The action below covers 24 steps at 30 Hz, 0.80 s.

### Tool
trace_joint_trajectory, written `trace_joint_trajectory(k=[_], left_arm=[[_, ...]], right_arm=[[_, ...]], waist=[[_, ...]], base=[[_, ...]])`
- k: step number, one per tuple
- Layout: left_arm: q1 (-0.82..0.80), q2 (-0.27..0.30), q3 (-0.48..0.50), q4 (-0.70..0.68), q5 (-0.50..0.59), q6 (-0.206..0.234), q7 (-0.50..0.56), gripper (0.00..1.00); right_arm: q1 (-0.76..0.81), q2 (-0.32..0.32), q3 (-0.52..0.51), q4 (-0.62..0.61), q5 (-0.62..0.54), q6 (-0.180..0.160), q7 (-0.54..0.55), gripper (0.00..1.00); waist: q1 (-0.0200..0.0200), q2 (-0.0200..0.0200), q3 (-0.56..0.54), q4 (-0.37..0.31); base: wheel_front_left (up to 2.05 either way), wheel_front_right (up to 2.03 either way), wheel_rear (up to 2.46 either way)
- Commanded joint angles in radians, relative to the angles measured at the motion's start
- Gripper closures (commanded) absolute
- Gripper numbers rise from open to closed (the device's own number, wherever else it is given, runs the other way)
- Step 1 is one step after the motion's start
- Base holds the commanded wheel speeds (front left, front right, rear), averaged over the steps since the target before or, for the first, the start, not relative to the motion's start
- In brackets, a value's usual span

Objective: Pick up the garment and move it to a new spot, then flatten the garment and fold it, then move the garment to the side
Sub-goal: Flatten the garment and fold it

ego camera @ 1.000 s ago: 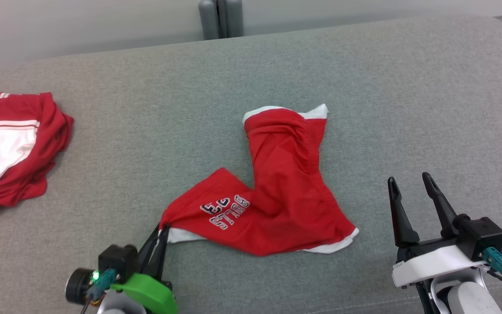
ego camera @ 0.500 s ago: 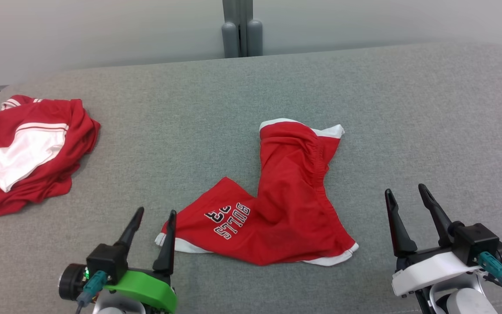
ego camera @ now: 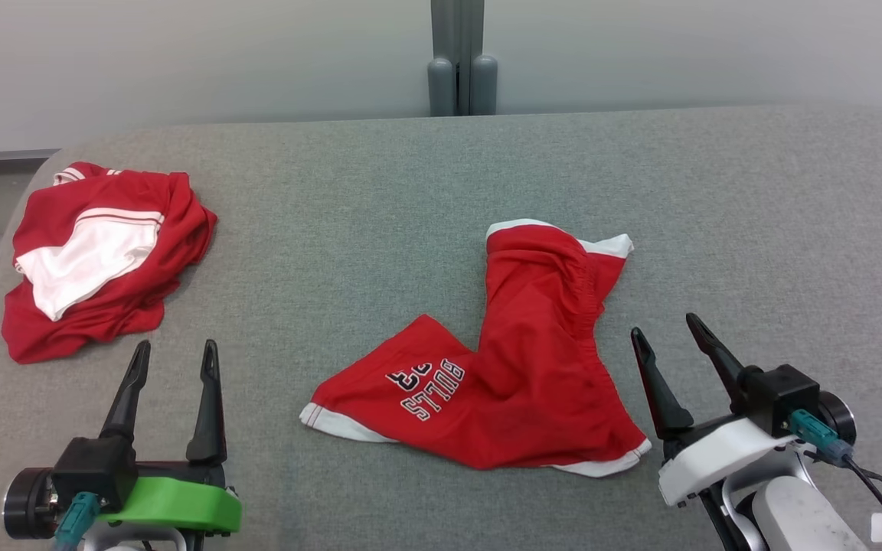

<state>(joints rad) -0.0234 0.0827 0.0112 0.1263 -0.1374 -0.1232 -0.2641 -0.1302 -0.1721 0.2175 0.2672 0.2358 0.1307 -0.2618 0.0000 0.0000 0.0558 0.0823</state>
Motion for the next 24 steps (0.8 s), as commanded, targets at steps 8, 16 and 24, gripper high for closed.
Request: trace_joint_trajectory(k=[8,16,24], left_arm=[[0.018,-0.013,0.004,-0.007,0.013,-0.004,0.000,0.00],[-0.025,-0.021,-0.016,0.002,0.005,-0.007,0.000,0.00],[-0.038,-0.025,-0.022,0.011,0.000,-0.008,0.000,0.00]], right_arm=[[-0.132,-0.031,0.076,0.131,0.016,0.000,0.047,0.00],[-0.251,-0.038,0.146,0.317,0.045,0.000,0.076,0.00],[-0.317,-0.023,0.232,0.489,0.113,0.000,0.087,0.13]], waist=[[0.0000,0.0000,0.011,0.024],[0.0000,0.0000,0.053,0.056],[0.0000,0.0000,0.089,0.075]], base=[[0.00,0.00,0.00],[0.00,0.00,0.00],[0.00,0.00,0.00]])
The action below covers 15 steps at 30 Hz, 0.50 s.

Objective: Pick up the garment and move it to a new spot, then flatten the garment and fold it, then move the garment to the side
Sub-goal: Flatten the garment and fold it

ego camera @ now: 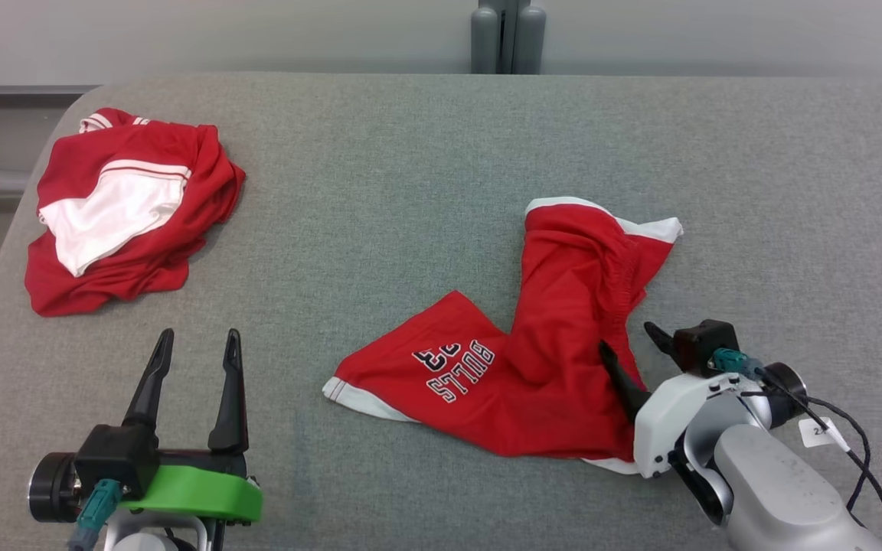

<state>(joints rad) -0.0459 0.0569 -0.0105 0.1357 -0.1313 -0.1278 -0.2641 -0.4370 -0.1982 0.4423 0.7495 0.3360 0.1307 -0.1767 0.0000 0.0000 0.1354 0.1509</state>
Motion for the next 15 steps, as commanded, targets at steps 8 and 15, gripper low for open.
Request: trace_joint_trajectory(k=[8,15], left_arm=[[-0.032,-0.003,-0.008,0.009,-0.012,-0.004,0.000,0.00],[-0.040,-0.004,-0.017,0.020,-0.021,-0.004,0.000,0.00]], right_arm=[[-0.100,-0.015,0.038,0.058,0.092,0.000,-0.056,1.00],[-0.192,-0.027,-0.047,0.116,0.121,0.000,-0.083,1.00]], waist=[[0.0000,0.0000,0.027,0.010],[0.0000,0.0000,0.036,0.009]], base=[[0.00,0.00,0.00],[0.00,0.00,0.00]])
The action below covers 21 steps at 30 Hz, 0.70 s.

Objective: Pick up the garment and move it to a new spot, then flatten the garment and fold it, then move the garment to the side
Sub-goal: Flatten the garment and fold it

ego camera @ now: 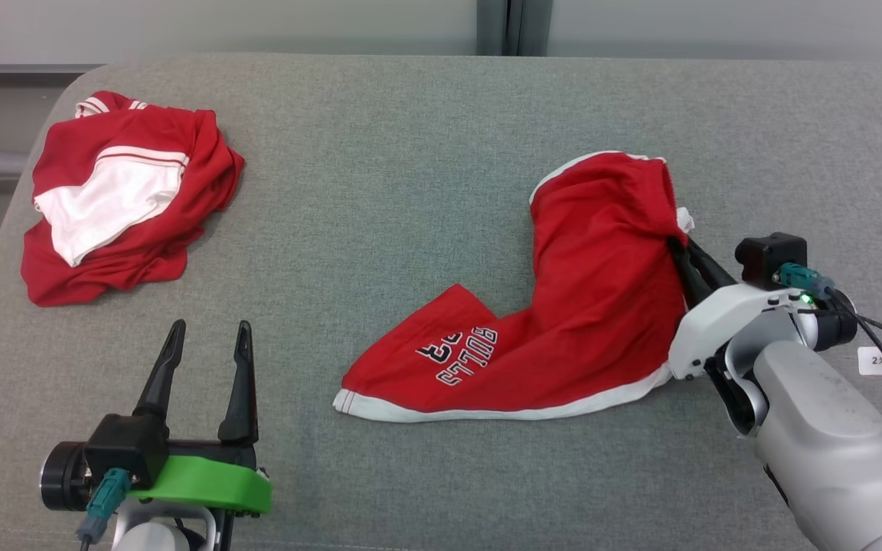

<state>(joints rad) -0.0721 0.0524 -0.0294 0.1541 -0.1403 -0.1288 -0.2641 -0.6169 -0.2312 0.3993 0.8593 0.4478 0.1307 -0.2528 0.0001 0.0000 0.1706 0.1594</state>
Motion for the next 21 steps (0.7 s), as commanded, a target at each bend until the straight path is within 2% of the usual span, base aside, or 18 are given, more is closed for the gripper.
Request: trace_joint_trajectory(k=[1,5,6,7,10,13,15,21], left_arm=[[-0.015,0.000,0.001,0.002,-0.013,-0.003,0.000,0.00],[-0.019,-0.001,-0.007,0.006,-0.015,-0.003,0.000,0.00],[-0.019,-0.001,-0.009,0.008,-0.016,-0.003,0.000,0.00],[-0.019,-0.001,-0.010,0.009,-0.018,-0.003,0.000,0.00],[-0.018,-0.002,-0.008,0.012,-0.018,-0.003,0.000,0.00],[-0.012,-0.001,-0.003,0.013,-0.015,-0.003,0.000,0.00],[0.002,-0.001,0.010,0.013,-0.008,-0.003,0.000,0.00],[0.035,-0.001,0.044,0.005,-0.002,-0.003,0.000,0.00]], right_arm=[[-0.022,0.010,-0.014,0.022,0.015,0.000,-0.007,1.00],[-0.058,0.018,-0.031,0.099,0.008,0.000,-0.007,1.00],[-0.067,0.025,-0.029,0.109,0.007,0.000,-0.008,0.62],[-0.071,0.029,-0.027,0.113,0.007,0.000,-0.010,0.00],[-0.059,0.023,-0.034,0.097,0.012,0.000,-0.012,0.00],[-0.020,0.011,-0.062,0.026,0.005,0.000,-0.013,0.00],[0.054,-0.006,-0.093,-0.089,-0.012,0.000,-0.013,0.00],[0.231,-0.028,-0.158,-0.310,-0.053,0.000,-0.013,0.00]], waist=[[-0.0001,0.0000,0.002,0.001],[-0.0001,0.0000,0.005,0.005],[-0.0001,0.0000,0.005,0.005],[-0.0001,0.0000,0.005,0.004],[-0.0001,0.0000,-0.003,-0.005],[-0.0001,0.0000,-0.017,-0.018],[-0.0001,0.0000,-0.038,-0.037],[-0.0001,0.0000,-0.072,-0.080]], base=[[0.00,0.00,0.00],[0.00,0.00,0.00],[0.00,0.00,0.00],[0.00,0.00,0.00],[0.00,0.00,0.00],[0.00,0.00,0.00],[0.00,0.00,0.00],[0.00,0.00,0.00]])
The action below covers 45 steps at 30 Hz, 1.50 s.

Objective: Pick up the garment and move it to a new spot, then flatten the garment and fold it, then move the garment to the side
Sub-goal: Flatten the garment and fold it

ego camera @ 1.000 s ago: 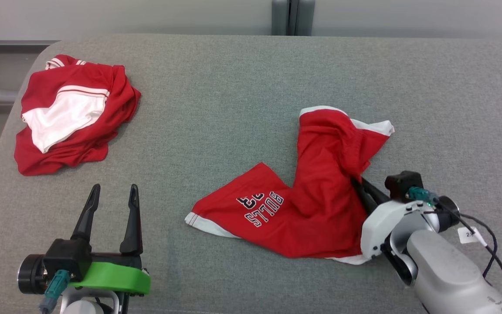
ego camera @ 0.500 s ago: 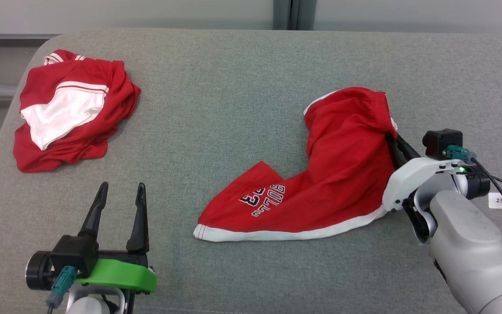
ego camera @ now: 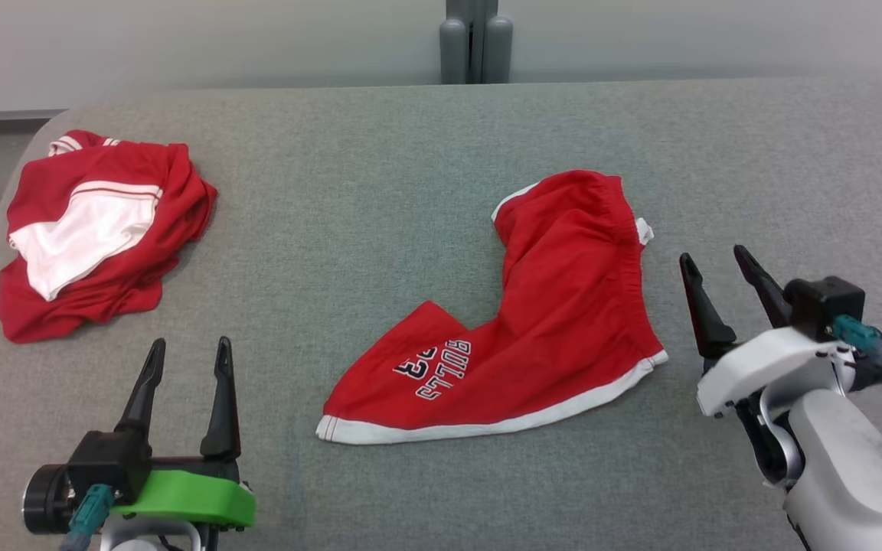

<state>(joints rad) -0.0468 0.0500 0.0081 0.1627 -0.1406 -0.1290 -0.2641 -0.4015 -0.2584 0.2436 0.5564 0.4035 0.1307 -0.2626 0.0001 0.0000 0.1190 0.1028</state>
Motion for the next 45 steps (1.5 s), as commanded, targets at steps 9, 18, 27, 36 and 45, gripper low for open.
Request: trace_joint_trajectory(k=[9,18,27,36,45], left_arm=[[0.045,0.002,0.032,-0.011,0.011,-0.003,0.000,0.00],[0.063,0.011,0.046,0.000,0.017,-0.003,0.000,0.00],[0.090,0.015,0.077,0.007,0.024,-0.003,0.000,0.00],[0.092,0.026,0.092,0.027,0.029,-0.003,0.000,0.00],[0.088,0.023,0.088,0.036,0.019,-0.003,0.000,0.00]], right_arm=[[0.225,0.022,-0.079,-0.263,-0.067,0.000,-0.003,0.00],[0.364,0.050,-0.119,-0.399,-0.134,0.000,-0.003,0.00],[0.428,0.079,-0.142,-0.427,-0.156,0.000,-0.003,0.00],[0.434,0.085,-0.143,-0.433,-0.180,0.000,-0.003,0.00],[0.436,0.086,-0.141,-0.432,-0.193,0.000,-0.003,0.00]], waist=[[-0.0001,0.0000,-0.052,-0.073],[-0.0001,0.0000,-0.087,-0.084],[-0.0001,0.0000,-0.118,-0.087],[-0.0001,0.0000,-0.123,-0.087],[-0.0001,0.0000,-0.126,-0.080]], base=[[0.00,0.00,0.00],[0.00,0.00,0.00],[0.00,0.00,0.00],[0.00,0.00,0.00],[0.00,0.00,0.00]])
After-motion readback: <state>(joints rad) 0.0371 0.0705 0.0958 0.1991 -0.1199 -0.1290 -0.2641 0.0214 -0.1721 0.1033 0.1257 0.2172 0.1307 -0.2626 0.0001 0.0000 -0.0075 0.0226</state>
